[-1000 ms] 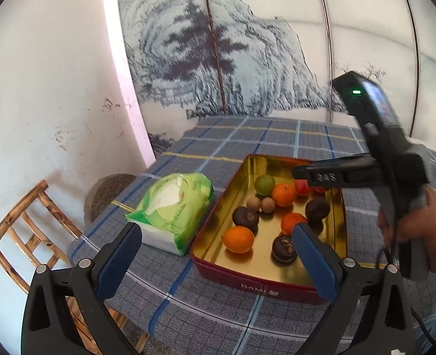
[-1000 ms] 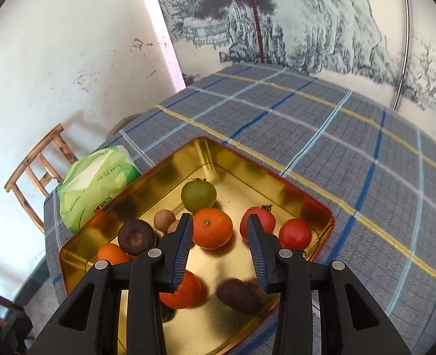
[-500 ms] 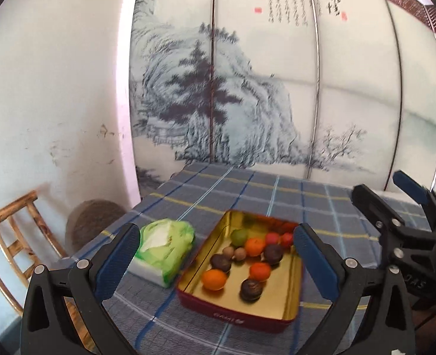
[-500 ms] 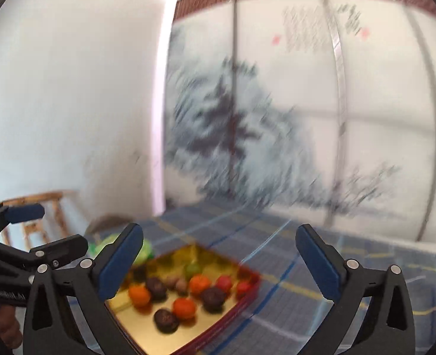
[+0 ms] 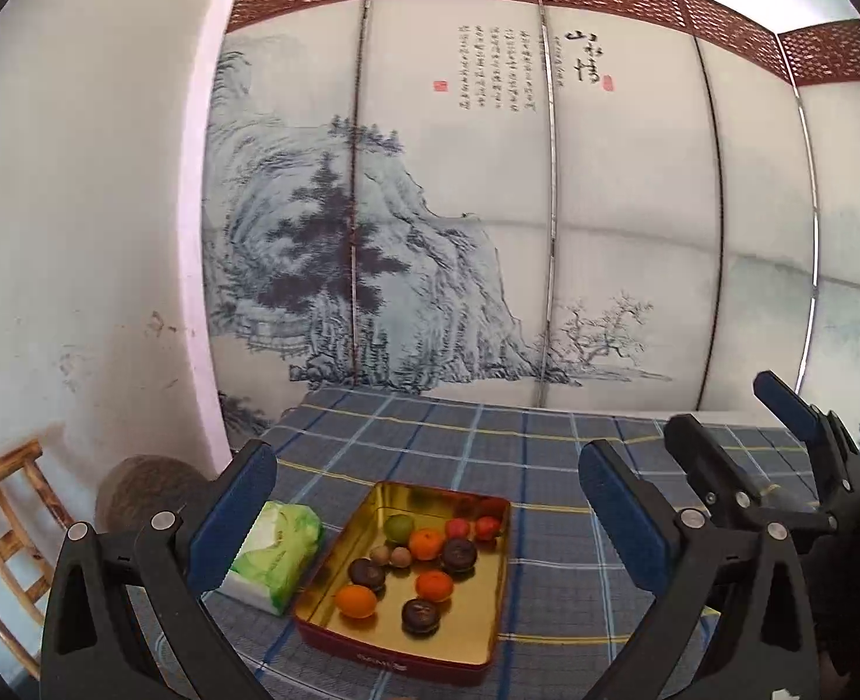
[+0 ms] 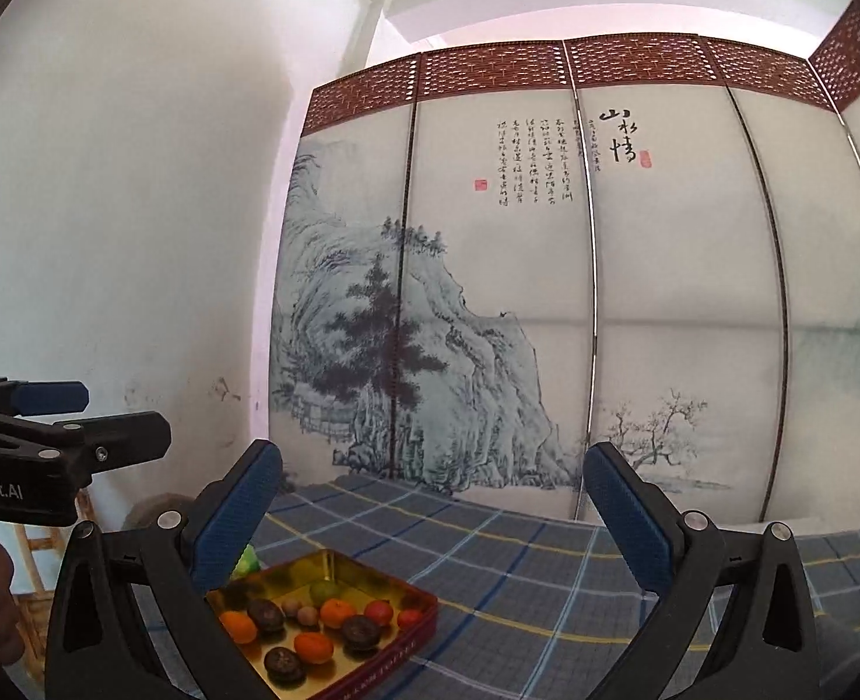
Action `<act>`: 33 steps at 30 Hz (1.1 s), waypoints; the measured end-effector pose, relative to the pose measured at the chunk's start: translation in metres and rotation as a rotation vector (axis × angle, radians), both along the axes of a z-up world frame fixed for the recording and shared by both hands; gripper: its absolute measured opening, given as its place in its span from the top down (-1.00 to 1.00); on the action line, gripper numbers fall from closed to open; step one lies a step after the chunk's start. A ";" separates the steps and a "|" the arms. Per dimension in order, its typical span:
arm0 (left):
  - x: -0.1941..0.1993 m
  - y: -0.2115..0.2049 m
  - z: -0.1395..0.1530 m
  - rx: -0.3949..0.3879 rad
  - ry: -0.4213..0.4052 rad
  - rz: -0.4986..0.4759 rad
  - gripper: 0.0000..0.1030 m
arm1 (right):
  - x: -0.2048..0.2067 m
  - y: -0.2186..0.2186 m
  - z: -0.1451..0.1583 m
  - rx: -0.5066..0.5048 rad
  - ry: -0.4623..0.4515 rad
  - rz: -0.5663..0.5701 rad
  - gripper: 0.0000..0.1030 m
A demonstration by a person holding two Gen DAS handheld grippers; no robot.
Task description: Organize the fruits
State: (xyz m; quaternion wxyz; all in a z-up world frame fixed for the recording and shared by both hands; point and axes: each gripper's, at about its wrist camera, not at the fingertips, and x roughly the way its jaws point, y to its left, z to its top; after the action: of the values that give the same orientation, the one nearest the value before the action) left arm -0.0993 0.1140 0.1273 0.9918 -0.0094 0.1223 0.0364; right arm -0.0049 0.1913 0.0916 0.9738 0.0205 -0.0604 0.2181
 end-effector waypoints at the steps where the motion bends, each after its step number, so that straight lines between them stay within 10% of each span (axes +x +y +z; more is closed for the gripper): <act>1: 0.000 -0.003 0.001 0.009 0.001 -0.003 -1.00 | -0.001 -0.003 0.001 0.003 0.000 -0.003 -0.99; 23: 0.016 -0.003 -0.030 0.003 0.129 0.089 -1.00 | 0.010 -0.067 -0.029 -0.045 0.153 -0.072 -0.99; 33: 0.045 0.008 -0.060 0.008 0.236 0.191 -1.00 | 0.113 -0.214 -0.115 -0.394 0.676 -0.173 -0.99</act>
State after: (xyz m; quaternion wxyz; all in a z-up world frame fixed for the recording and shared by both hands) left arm -0.0542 0.1225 0.0677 0.9625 -0.0128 0.2365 0.1321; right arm 0.1078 -0.0229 -0.0232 0.9389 -0.1010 0.3048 0.1238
